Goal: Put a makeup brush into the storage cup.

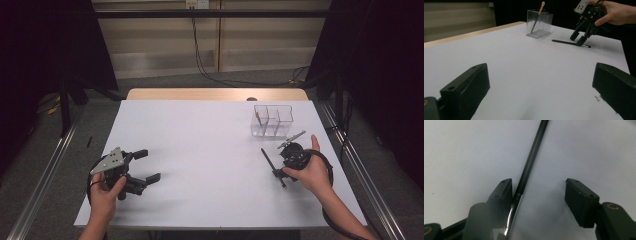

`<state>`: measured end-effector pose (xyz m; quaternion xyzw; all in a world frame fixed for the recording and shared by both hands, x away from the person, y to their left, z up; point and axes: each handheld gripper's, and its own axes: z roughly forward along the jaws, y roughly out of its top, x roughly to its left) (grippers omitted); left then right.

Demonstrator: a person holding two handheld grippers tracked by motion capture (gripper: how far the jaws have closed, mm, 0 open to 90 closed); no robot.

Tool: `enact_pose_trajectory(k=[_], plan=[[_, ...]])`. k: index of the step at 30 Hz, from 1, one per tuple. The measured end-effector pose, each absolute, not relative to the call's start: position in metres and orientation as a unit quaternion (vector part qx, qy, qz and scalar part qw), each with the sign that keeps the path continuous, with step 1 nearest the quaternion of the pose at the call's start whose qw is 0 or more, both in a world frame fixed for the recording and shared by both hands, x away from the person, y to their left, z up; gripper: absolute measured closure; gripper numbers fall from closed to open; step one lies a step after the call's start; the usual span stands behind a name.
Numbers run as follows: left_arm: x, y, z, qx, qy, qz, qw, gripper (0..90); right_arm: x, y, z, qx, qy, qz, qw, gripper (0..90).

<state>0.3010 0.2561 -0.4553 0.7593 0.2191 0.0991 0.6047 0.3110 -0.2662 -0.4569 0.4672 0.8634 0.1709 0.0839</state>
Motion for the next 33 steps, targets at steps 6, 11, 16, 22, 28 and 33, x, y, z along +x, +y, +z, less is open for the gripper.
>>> enact_pose_trajectory(k=[6,11,16,22,28,33], plan=[[0.301,0.256,-0.455,0.759,0.220,0.100,0.604,1.0,0.312,-0.263,-0.455,0.462,0.868,0.166,0.081,56.5],[0.301,0.256,-0.455,0.760,0.219,0.100,0.603,1.0,0.314,-0.261,-0.454,0.457,0.872,0.160,0.074,64.1],[0.301,0.255,-0.455,0.761,0.218,0.100,0.603,1.0,0.314,-0.256,-0.453,0.450,0.878,0.150,0.068,75.0],[0.301,0.255,-0.456,0.761,0.218,0.101,0.602,1.0,0.316,-0.255,-0.453,0.450,0.879,0.152,0.052,83.8],[0.301,0.255,-0.456,0.762,0.218,0.101,0.602,1.0,0.317,-0.253,-0.452,0.448,0.881,0.145,0.052,84.4],[0.301,0.255,-0.455,0.762,0.218,0.100,0.602,1.0,0.320,-0.253,-0.451,0.440,0.886,0.138,0.043,84.5]])
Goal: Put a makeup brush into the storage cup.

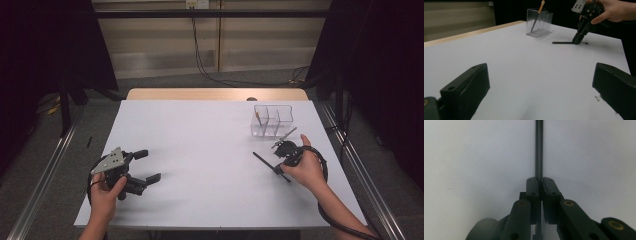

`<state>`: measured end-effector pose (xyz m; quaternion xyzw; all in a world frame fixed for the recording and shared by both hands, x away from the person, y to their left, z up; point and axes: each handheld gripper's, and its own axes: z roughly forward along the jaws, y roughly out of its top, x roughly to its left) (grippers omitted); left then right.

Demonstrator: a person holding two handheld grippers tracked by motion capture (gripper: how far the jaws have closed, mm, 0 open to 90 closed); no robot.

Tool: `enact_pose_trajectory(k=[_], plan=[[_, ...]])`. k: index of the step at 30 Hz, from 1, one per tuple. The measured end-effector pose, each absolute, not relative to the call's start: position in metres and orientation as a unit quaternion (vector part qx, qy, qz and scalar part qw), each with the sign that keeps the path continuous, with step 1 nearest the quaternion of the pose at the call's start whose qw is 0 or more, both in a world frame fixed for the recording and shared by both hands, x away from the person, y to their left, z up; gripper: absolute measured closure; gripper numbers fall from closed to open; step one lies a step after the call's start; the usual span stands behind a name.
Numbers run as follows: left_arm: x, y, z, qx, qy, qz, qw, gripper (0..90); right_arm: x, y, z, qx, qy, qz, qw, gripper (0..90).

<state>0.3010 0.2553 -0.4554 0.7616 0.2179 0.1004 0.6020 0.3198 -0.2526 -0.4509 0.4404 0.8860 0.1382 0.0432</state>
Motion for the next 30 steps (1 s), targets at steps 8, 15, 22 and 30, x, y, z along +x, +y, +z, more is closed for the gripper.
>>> enact_pose_trajectory(k=[8,15,22,30], plan=[[0.301,0.256,-0.455,0.762,0.218,0.101,0.602,1.0,0.322,-0.251,-0.446,0.423,0.894,0.141,0.047,84.6],[0.301,0.255,-0.455,0.761,0.219,0.099,0.603,1.0,0.321,-0.243,-0.438,0.395,0.904,0.159,0.048,84.6],[0.302,0.254,-0.456,0.762,0.217,0.097,0.602,1.0,0.320,-0.230,-0.431,0.363,0.915,0.172,0.045,84.6],[0.301,0.246,-0.455,0.770,0.209,0.085,0.597,0.9,0.319,-0.212,-0.427,0.328,0.927,0.179,0.034,84.6]])
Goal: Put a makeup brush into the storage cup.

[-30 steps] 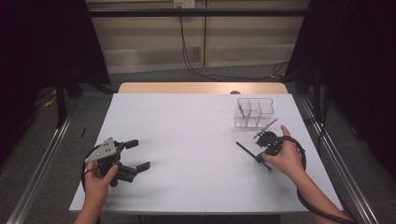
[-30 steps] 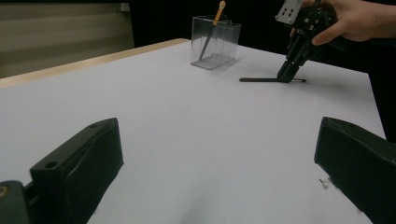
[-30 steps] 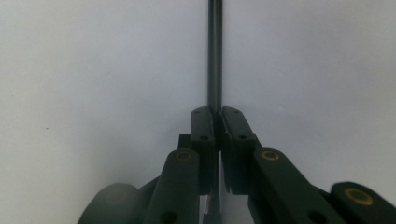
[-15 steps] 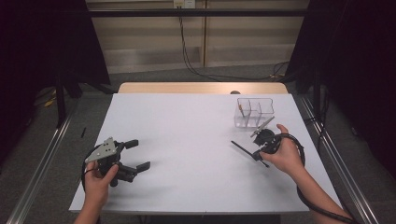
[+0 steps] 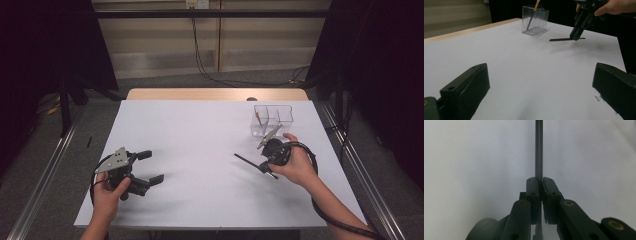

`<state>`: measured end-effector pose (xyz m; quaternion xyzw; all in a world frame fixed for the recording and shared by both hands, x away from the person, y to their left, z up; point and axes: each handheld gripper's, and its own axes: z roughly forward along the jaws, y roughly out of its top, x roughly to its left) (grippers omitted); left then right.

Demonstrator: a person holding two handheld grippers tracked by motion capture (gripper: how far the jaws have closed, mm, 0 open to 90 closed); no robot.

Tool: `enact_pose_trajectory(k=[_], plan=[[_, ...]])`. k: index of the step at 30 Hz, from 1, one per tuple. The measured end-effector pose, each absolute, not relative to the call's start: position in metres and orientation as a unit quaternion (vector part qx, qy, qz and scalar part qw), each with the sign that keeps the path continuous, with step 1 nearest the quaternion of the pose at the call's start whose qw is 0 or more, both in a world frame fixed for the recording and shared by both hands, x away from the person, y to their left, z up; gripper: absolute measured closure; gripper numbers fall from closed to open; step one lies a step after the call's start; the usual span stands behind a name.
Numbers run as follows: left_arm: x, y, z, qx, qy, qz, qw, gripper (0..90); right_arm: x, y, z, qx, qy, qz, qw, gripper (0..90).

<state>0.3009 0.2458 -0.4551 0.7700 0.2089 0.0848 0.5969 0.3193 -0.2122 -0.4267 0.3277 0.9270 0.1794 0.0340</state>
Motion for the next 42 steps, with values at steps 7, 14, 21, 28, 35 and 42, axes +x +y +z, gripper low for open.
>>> enact_pose_trajectory(k=[7,14,21,28,35,42], plan=[[0.301,0.241,-0.456,0.772,0.208,0.079,0.595,0.7,0.320,-0.200,-0.426,0.298,0.936,0.188,0.028,84.5],[0.303,0.231,-0.452,0.777,0.202,0.074,0.592,0.7,0.320,-0.189,-0.425,0.278,0.942,0.189,0.018,84.6],[0.307,0.218,-0.446,0.777,0.191,0.063,0.597,0.6,0.320,-0.179,-0.425,0.262,0.946,0.192,0.011,84.5],[0.311,0.209,-0.444,0.780,0.186,0.057,0.595,0.6,0.319,-0.169,-0.422,0.235,0.953,0.192,0.008,84.5],[0.317,0.193,-0.439,0.792,0.183,0.052,0.581,0.5,0.318,-0.158,-0.419,0.225,0.955,0.193,0.002,84.5],[0.321,0.176,-0.434,0.794,0.177,0.044,0.579,0.5,0.318,-0.152,-0.419,0.209,0.958,0.194,-0.004,84.5]])
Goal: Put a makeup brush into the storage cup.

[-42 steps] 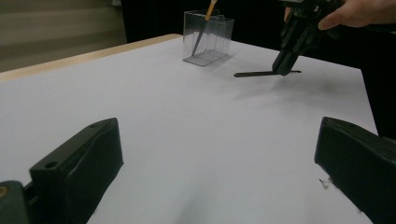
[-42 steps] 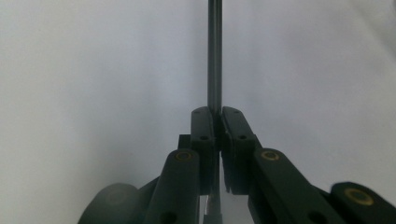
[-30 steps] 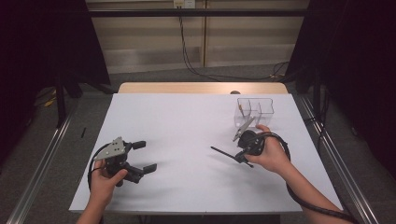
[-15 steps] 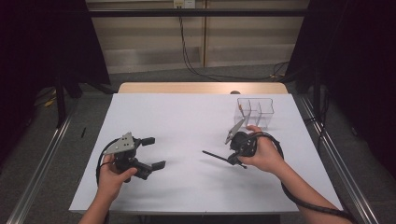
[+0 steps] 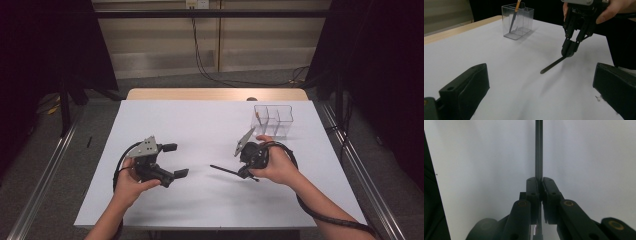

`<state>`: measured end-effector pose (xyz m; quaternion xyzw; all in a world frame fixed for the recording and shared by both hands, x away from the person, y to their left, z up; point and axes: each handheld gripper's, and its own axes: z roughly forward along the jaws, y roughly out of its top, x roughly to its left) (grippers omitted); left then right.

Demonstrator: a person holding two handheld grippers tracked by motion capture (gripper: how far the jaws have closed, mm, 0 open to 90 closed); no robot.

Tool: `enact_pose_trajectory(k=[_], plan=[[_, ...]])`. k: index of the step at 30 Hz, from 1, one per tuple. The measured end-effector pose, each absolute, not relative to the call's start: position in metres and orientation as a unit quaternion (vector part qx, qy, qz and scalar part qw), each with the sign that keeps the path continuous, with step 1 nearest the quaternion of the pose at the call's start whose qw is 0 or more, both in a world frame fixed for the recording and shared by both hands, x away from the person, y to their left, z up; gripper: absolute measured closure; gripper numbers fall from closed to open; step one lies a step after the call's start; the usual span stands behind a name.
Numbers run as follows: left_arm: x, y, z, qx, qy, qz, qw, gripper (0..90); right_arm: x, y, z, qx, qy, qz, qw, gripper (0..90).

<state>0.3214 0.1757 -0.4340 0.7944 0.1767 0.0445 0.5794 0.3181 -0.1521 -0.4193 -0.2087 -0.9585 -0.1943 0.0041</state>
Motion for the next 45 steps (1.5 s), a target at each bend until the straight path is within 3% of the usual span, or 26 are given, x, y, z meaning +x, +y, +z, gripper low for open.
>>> enact_pose_trajectory(k=[17,24,45], plan=[[0.332,0.131,-0.432,0.845,0.138,0.021,0.516,5.0,0.316,-0.139,-0.418,-0.182,-0.964,-0.192,0.013,84.5],[0.334,0.115,-0.429,0.880,0.113,0.023,0.460,8.5,0.315,-0.132,-0.416,-0.170,-0.967,-0.191,0.014,84.5],[0.338,0.092,-0.427,0.927,0.072,-0.001,0.369,35.8,0.315,-0.123,-0.406,-0.146,-0.969,-0.200,0.014,84.5]])
